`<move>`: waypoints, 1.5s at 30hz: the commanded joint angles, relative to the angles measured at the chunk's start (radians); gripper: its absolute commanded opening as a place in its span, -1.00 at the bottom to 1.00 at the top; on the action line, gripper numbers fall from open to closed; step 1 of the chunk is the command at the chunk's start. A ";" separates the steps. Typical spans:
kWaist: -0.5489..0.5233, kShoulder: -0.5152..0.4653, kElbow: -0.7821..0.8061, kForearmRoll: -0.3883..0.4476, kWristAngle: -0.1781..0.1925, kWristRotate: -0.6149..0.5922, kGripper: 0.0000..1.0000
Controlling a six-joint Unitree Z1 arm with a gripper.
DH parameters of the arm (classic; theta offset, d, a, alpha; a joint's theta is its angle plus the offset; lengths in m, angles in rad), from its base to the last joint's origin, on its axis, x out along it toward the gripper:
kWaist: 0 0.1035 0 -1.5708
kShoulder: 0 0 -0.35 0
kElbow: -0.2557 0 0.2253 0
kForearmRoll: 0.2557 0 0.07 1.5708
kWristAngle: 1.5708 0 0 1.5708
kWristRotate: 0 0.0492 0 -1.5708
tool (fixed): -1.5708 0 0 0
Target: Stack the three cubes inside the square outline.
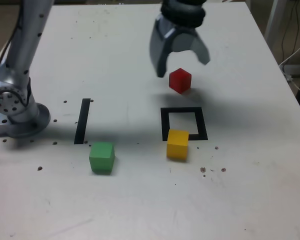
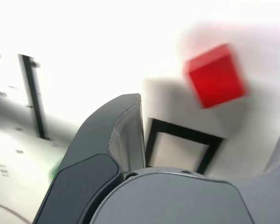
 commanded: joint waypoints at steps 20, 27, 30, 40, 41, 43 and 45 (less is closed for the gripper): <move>0.076 0.142 -0.044 0.030 -0.081 -0.030 0.92; 0.107 0.150 -0.040 0.033 -0.121 0.014 0.69; 0.121 0.164 -0.037 0.032 -0.143 0.036 0.39; 0.128 0.191 -0.043 -0.003 -0.157 0.086 -0.54; 0.128 0.191 -0.042 -0.005 -0.158 0.088 -0.56; 0.128 0.191 -0.041 -0.007 -0.159 0.091 -0.57; 0.128 0.191 -0.041 -0.008 -0.160 0.091 -0.57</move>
